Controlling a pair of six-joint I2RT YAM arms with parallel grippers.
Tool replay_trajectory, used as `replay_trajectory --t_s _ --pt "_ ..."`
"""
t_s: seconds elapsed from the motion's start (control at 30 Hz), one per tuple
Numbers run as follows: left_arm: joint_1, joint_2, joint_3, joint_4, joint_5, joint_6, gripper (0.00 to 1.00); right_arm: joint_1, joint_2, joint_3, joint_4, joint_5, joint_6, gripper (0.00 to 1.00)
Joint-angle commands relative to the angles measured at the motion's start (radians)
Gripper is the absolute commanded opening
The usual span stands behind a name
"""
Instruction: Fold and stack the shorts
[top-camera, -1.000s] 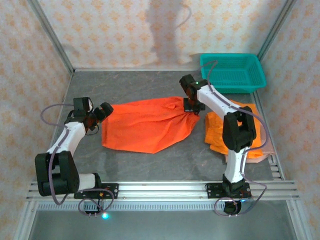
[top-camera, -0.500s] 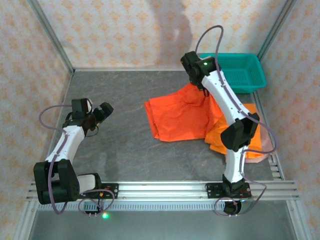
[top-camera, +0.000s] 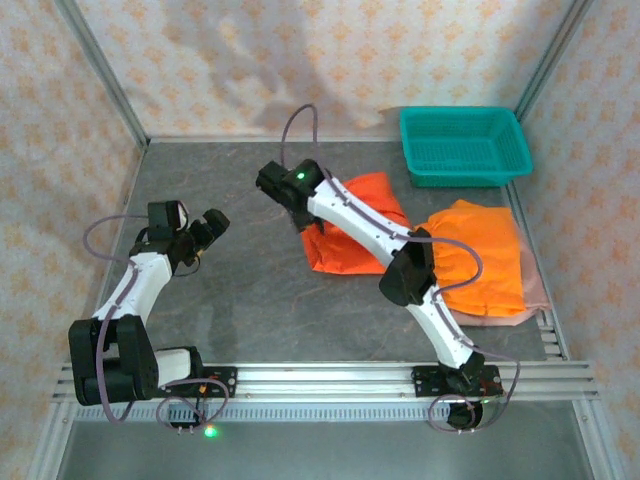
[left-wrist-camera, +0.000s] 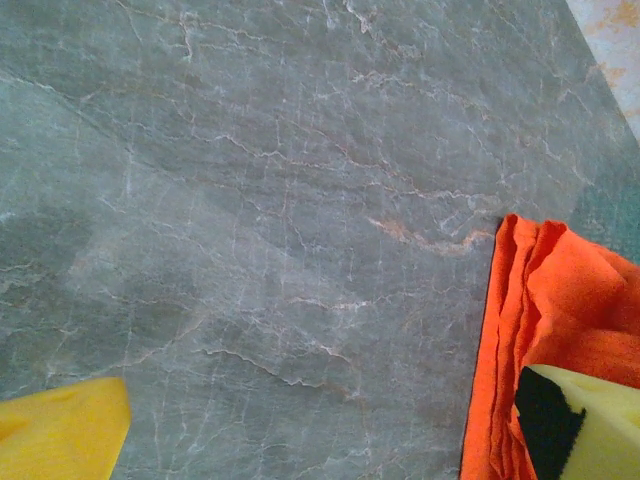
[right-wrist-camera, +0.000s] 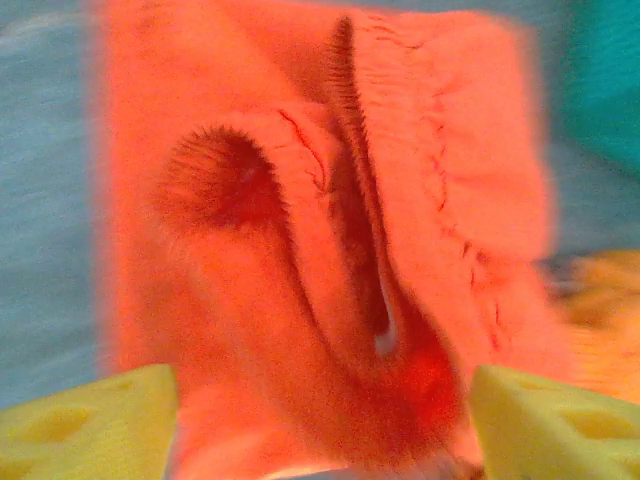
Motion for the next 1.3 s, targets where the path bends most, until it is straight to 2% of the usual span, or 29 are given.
replay_trajectory --t_s 0.0,0.13,0.23,0.33,0.47,0.57,0.77,0.9,1.1,1.27 --pt "-0.007 -0.007 -0.005 0.034 0.020 -0.024 1.00 -0.048 -0.095 -0.070 0.206 -0.474 0.058 0.96" --pt "-0.011 -0.027 0.003 0.049 0.057 -0.038 1.00 -0.141 -0.295 -0.283 0.387 -0.614 0.088 1.00" --pt "-0.029 -0.017 0.022 0.060 0.089 -0.058 1.00 -0.224 -0.433 -0.486 0.513 -0.631 0.119 1.00" --pt "-0.081 0.014 0.053 0.076 0.111 -0.084 1.00 -0.298 -0.492 -0.630 0.577 -0.637 0.132 1.00" --pt "-0.149 0.075 0.097 0.104 0.133 -0.131 1.00 -0.344 -0.473 -0.742 0.659 -0.713 0.163 1.00" --pt "-0.186 0.117 0.127 0.139 0.148 -0.164 1.00 -0.341 -0.407 -0.756 0.670 -0.716 0.175 0.95" --pt "-0.231 0.158 0.157 0.155 0.142 -0.192 0.99 -0.307 -0.284 -0.788 0.691 -0.719 0.188 0.78" --pt "-0.240 0.172 0.155 0.140 0.138 -0.212 0.93 -0.246 -0.251 -0.843 0.695 -0.735 0.194 0.66" --pt "-0.251 0.165 0.158 0.076 0.133 -0.214 0.83 -0.111 -0.318 -0.964 0.720 -0.766 0.219 0.52" --pt "-0.275 0.147 0.143 0.035 0.123 -0.228 0.79 -0.072 -0.438 -1.041 0.663 -0.761 0.175 0.49"
